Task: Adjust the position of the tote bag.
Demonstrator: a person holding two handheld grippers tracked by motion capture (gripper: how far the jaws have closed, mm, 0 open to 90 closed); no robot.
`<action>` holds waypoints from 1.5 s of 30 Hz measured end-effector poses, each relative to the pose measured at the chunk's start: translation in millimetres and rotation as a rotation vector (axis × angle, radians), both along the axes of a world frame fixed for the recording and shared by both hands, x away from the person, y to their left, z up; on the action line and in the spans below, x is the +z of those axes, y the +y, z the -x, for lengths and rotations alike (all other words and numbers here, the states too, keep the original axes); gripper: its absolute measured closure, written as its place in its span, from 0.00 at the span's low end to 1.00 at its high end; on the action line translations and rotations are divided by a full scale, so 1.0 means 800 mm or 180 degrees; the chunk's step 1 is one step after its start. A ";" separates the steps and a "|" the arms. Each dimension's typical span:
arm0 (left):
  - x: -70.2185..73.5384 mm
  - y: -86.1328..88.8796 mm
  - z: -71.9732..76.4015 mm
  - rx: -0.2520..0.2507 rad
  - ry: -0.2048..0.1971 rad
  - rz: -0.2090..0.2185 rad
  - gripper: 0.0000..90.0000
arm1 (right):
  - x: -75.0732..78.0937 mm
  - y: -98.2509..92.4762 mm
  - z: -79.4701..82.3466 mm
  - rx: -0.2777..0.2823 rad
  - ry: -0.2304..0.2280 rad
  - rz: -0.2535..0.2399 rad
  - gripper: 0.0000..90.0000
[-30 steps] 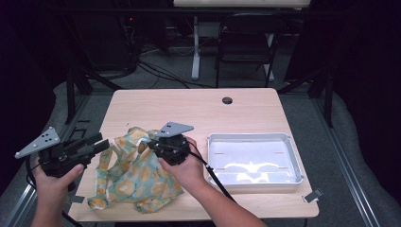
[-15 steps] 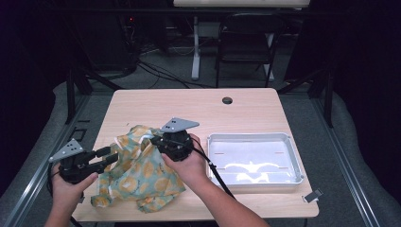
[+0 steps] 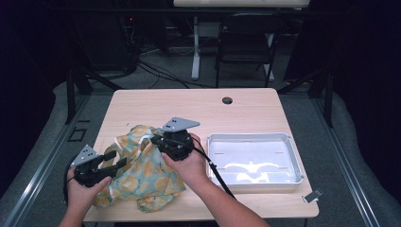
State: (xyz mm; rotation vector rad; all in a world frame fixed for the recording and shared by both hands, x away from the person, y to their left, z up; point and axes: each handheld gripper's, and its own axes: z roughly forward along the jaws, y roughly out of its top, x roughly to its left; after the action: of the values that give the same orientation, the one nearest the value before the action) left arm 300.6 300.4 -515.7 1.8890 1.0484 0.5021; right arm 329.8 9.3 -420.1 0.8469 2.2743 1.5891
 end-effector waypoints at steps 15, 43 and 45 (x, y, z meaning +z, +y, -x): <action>-0.011 0.001 -0.010 0.0232 -0.0028 -0.0181 0.77 | -0.002 0.001 0.007 0.0042 -0.0013 0.0007 1.00; 0.111 -0.003 -0.067 -0.0265 -0.0250 0.0133 1.00 | -0.024 -0.078 -0.034 -0.0581 -0.0001 0.0396 1.00; 0.114 -0.005 -0.073 -0.0304 -0.0215 0.0157 1.00 | -0.030 -0.081 -0.040 -0.0628 0.0047 0.0434 1.00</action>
State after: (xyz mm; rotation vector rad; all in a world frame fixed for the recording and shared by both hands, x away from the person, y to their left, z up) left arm 358.9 296.5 -424.3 1.8562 0.9141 0.4775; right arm 362.2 -55.3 -444.4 1.0139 2.2019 1.3316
